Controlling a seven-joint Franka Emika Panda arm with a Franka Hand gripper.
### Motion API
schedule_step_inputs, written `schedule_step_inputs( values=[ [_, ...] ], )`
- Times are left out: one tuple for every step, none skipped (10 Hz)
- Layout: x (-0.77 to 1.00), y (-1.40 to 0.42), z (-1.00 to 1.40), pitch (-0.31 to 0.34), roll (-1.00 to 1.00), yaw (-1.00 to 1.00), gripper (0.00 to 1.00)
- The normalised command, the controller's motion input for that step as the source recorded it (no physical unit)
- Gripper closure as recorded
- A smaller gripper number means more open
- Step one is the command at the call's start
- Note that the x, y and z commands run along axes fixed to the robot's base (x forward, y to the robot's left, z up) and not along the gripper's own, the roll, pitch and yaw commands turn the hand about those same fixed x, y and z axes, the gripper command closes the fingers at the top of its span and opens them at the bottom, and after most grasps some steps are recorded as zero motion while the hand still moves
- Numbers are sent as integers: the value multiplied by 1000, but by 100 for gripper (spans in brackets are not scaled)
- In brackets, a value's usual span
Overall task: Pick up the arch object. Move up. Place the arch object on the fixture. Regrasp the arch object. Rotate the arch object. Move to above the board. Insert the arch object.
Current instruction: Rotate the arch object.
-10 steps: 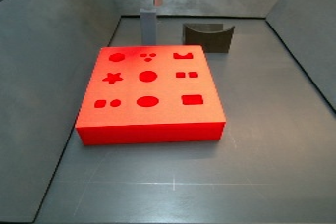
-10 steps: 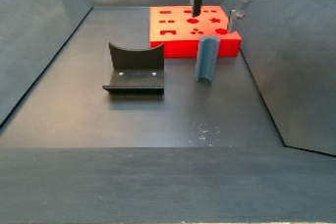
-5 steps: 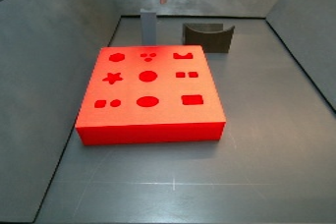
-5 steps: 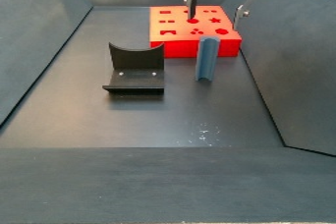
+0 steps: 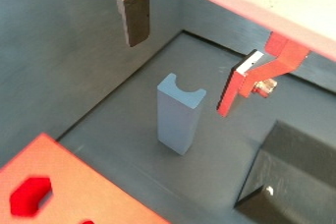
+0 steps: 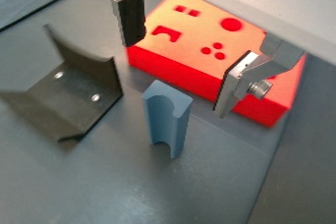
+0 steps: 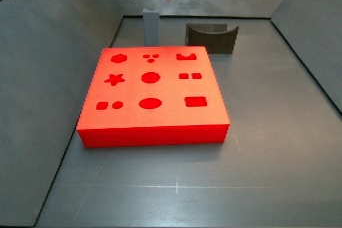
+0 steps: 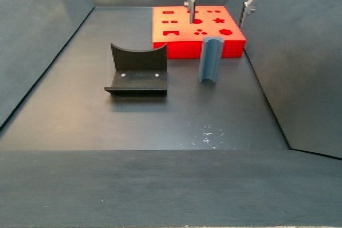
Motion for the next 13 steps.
schedule_step_inputs(
  values=[
    [32, -4, -15, 34, -88, 676, 0],
    [32, -4, -14, 34, -87, 458, 0],
    [32, -4, -14, 34, -87, 260, 0],
    [0, 0, -1000, 34, -86, 198, 0],
    [12, 1, -1000, 19, -84, 120, 0],
    [31, 3, -1000, -14, -80, 81, 0],
    [35, 4, -978, -24, -77, 66, 0],
    [34, 3, -880, -28, -75, 61, 0],
    [35, 3, -675, -33, -71, 55, 0],
    [37, 3, -471, -32, -68, 52, 0],
    [39, 3, -323, -29, -66, 51, 0],
    [43, 3, -228, -31, -64, 51, 0],
    [0, 0, 0, -25, -62, 50, 100]
  ],
)
